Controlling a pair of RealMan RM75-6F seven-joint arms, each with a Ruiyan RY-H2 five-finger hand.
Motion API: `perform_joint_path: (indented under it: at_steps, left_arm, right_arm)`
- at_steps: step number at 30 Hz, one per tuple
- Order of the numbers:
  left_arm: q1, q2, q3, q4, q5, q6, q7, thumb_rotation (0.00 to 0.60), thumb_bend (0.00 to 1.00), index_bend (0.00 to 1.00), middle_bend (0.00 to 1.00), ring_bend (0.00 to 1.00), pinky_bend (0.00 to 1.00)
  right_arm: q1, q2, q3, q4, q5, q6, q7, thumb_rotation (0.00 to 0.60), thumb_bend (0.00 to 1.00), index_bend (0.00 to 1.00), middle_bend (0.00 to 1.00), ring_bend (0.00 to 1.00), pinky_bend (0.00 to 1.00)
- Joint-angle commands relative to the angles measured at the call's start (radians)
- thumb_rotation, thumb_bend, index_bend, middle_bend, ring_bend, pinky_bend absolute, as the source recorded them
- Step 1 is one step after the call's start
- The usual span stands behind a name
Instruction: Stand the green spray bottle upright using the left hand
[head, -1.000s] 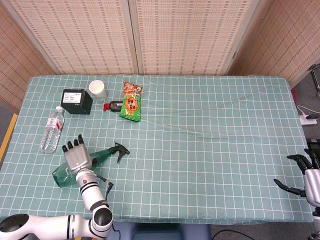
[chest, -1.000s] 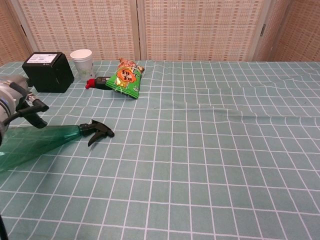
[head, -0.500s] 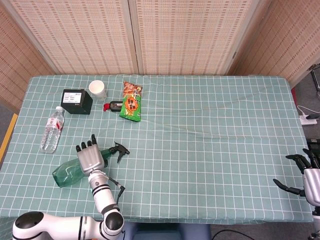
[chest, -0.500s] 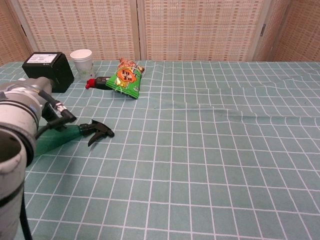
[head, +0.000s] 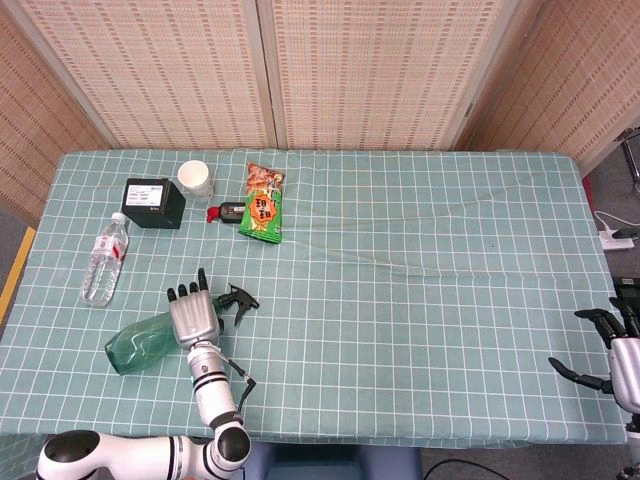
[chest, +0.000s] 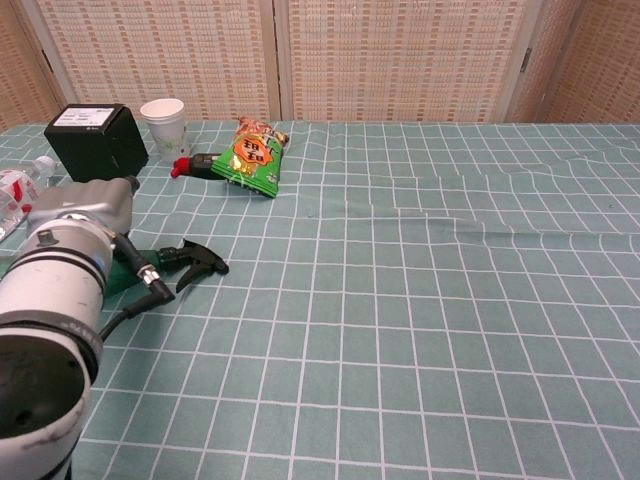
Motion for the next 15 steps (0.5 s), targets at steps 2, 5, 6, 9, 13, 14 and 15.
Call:
perform_joint_path:
  at_steps: [2,5,6,9,13,14,15]
  left_arm:
    - [-0.016,-0.022,-0.044,0.051,-0.022,-0.03,0.016,0.6,0.23,0.05,0.25,0.18,0.15]
    - [-0.016,-0.032,-0.062,0.076,-0.034,-0.045,0.016,0.6,0.23,0.05,0.25,0.18,0.15]
    - [-0.014,-0.033,-0.064,0.082,-0.036,-0.049,0.016,0.6,0.23,0.05,0.25,0.18,0.15]
    - [-0.006,-0.037,-0.068,0.099,-0.043,-0.06,0.011,0.6,0.23,0.05,0.25,0.18,0.15]
    - [0.007,-0.035,-0.071,0.115,-0.047,-0.071,0.006,0.6,0.23,0.05,0.26,0.18,0.15]
    - [0.01,-0.034,-0.071,0.116,-0.046,-0.072,0.005,0.6,0.23,0.05,0.26,0.18,0.15]
    - [0.013,-0.032,-0.072,0.117,-0.047,-0.074,0.004,0.6,0.23,0.05,0.26,0.18,0.15]
  right_arm:
    - [-0.001,-0.003,0.002,0.0,0.002,0.002,-0.003,0.6,0.0,0.31,0.32,0.12,0.11]
    - [-0.001,-0.006,0.003,0.004,0.002,0.005,-0.004,0.6,0.0,0.31,0.32,0.12,0.11]
    - [-0.001,-0.006,0.003,0.004,0.003,0.005,-0.004,0.6,0.0,0.31,0.32,0.12,0.11]
    - [-0.002,-0.008,0.005,0.004,0.004,0.007,0.001,0.6,0.0,0.31,0.32,0.13,0.09]
    - [-0.003,-0.009,0.005,0.008,0.003,0.009,0.006,0.6,0.0,0.31,0.33,0.13,0.07]
    - [-0.003,-0.009,0.005,0.009,0.002,0.009,0.007,0.6,0.0,0.31,0.33,0.13,0.07]
    - [-0.003,-0.009,0.005,0.01,0.002,0.01,0.008,0.6,0.0,0.31,0.33,0.13,0.07]
